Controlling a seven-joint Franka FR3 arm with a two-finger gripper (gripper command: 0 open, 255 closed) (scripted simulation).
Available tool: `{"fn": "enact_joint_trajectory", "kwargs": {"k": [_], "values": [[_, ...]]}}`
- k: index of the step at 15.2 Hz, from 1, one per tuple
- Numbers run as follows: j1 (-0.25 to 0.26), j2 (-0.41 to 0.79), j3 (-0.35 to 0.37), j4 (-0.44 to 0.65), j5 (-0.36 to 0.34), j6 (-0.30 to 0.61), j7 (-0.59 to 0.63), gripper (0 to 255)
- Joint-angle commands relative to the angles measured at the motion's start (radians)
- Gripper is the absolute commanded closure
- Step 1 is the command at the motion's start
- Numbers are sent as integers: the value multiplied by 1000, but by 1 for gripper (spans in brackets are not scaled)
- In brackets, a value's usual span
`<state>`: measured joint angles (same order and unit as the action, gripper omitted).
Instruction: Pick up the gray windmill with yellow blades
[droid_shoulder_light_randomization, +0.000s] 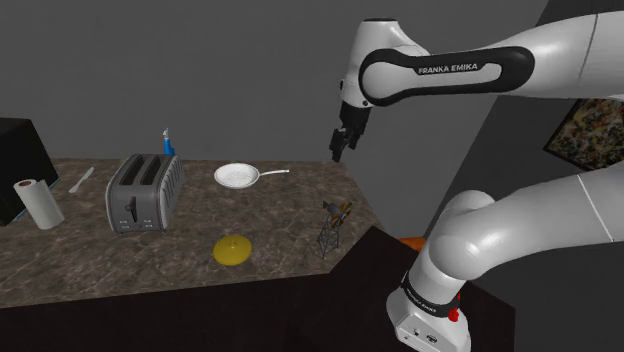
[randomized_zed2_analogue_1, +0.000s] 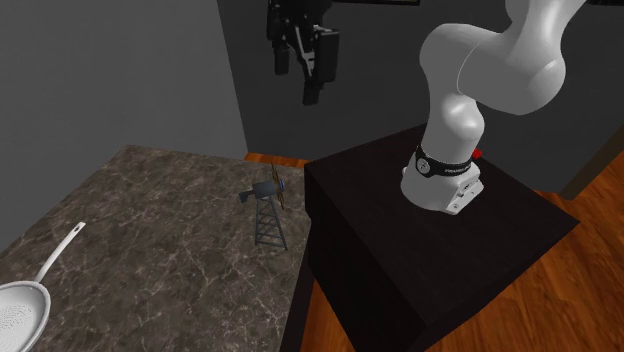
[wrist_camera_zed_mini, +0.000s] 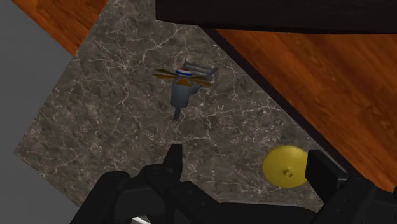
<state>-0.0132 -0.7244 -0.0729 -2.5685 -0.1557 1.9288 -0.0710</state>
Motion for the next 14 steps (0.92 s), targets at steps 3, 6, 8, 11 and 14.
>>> {"fn": "enact_joint_trajectory", "kwargs": {"k": [3,6,8,11,14], "values": [[-18,72,-50,-61,-21,125,-33,0],[-33,148,-90,-96,-36,227,-61,0],[-41,208,-117,-113,-44,298,-81,0],[-49,310,-158,-127,-50,405,-113,0],[-53,425,-198,-127,-43,511,-153,0]]}}
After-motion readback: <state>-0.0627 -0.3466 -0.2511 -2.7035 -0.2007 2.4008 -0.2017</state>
